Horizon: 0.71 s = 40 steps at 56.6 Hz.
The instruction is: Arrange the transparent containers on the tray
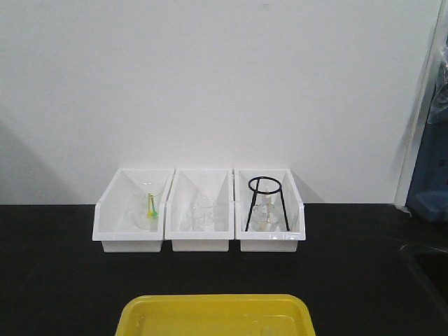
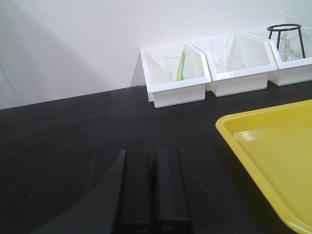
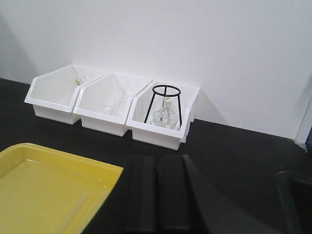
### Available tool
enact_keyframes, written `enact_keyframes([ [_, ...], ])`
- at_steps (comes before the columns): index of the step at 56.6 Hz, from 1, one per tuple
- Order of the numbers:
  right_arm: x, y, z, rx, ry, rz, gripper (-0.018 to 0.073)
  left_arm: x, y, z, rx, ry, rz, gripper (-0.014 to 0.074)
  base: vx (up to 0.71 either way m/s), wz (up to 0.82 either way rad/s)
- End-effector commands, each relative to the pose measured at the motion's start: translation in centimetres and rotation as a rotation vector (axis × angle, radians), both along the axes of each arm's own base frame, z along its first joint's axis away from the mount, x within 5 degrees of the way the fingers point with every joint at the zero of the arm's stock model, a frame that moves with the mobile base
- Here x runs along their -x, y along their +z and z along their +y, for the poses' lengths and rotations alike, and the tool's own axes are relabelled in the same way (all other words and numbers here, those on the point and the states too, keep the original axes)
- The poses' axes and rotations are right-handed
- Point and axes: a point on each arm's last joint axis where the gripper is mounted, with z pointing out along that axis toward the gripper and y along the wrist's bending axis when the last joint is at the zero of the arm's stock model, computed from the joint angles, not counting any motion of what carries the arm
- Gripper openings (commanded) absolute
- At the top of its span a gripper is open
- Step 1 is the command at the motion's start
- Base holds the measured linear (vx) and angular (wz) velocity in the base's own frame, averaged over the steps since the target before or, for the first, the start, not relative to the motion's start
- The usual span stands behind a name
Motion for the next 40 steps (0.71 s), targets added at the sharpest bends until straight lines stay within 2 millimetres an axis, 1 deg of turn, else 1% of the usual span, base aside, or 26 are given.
enact_keyframes([
  [1, 0.09, 1.38, 0.24, -0.007, 0.030, -0.076, -0.0009, 0.06, 0.77, 0.05, 0.014, 0.005, -0.087, -0.0003, 0.00, 0.00],
  [32, 0.14, 1.34, 0.25, -0.010, 0.033, -0.071, -0.0009, 0.06, 0.77, 0.05, 0.014, 0.005, -0.087, -0.0003, 0.00, 0.00],
  [40, 0.56, 1.02, -0.18, -0.018, 0.006, -0.070, -0.0009, 0.06, 0.77, 0.05, 0.014, 0.005, -0.087, -0.0003, 0.00, 0.00],
])
